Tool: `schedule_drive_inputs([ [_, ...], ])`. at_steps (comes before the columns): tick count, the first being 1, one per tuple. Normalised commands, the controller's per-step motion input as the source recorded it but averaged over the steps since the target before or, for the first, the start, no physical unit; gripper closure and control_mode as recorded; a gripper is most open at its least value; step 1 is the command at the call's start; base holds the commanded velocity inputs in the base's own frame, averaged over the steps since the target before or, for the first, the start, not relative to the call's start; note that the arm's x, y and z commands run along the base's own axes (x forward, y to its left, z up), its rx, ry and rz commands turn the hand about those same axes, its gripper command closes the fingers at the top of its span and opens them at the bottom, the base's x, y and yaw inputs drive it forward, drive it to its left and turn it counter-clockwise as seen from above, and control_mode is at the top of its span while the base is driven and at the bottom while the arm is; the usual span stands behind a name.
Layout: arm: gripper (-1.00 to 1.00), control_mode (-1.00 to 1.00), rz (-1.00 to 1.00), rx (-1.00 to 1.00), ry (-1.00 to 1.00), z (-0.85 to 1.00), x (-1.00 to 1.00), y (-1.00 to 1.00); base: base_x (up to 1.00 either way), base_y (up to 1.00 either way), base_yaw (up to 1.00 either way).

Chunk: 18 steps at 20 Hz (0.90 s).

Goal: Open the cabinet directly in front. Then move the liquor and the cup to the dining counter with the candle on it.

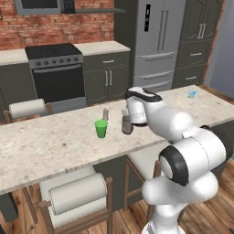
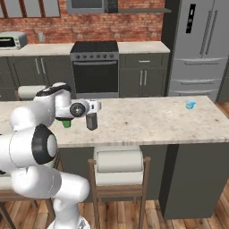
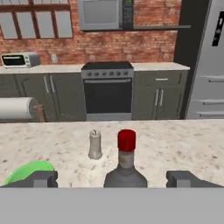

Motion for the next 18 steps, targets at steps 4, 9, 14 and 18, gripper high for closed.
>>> schedule_drive_inputs([
  [4,-1.0,-1.0,-0.1,0.01,0.08,1.0,-1.0,-0.65,0.0,0.0,0.0],
  [9,-1.0,-1.0,-0.09,0.05,0.05,1.0,-1.0,-0.85,0.0,0.0,0.0],
  [14,-1.0,-1.0,-0.01,0.01,0.11,0.51,-1.0,-0.96,0.0,0.0,0.0],
  [18,-1.0,-1.0,-0.01,0.0,0.03,-0.29,-1.0,-0.74,0.0,0.0,0.0],
])
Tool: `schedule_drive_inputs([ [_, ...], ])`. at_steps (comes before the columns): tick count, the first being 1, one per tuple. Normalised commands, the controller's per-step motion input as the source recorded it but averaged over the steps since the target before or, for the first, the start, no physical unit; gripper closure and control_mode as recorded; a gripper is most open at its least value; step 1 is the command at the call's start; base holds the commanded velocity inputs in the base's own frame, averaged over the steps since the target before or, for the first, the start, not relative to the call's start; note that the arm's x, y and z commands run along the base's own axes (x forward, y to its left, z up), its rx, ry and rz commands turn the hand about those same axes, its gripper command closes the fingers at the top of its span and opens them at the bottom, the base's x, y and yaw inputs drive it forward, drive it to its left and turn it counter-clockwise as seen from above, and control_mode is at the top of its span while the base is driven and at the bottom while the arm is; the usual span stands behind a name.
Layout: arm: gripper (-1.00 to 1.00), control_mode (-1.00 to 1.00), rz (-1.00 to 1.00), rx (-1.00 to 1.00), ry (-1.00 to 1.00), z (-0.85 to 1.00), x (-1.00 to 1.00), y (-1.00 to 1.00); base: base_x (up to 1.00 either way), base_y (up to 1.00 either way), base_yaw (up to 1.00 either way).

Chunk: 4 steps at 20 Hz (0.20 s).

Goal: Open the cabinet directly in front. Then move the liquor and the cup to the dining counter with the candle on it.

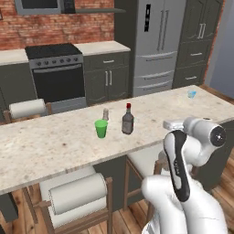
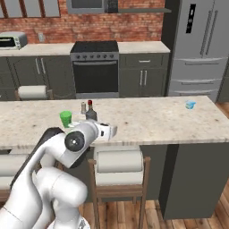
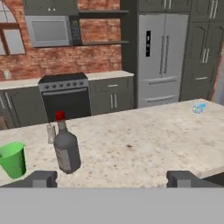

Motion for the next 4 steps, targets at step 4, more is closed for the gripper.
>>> schedule_drive_inputs([
  [4,-1.0,-1.0,-0.08,0.06,-0.07,0.0,-0.28,-0.28,0.0,0.0,0.0],
])
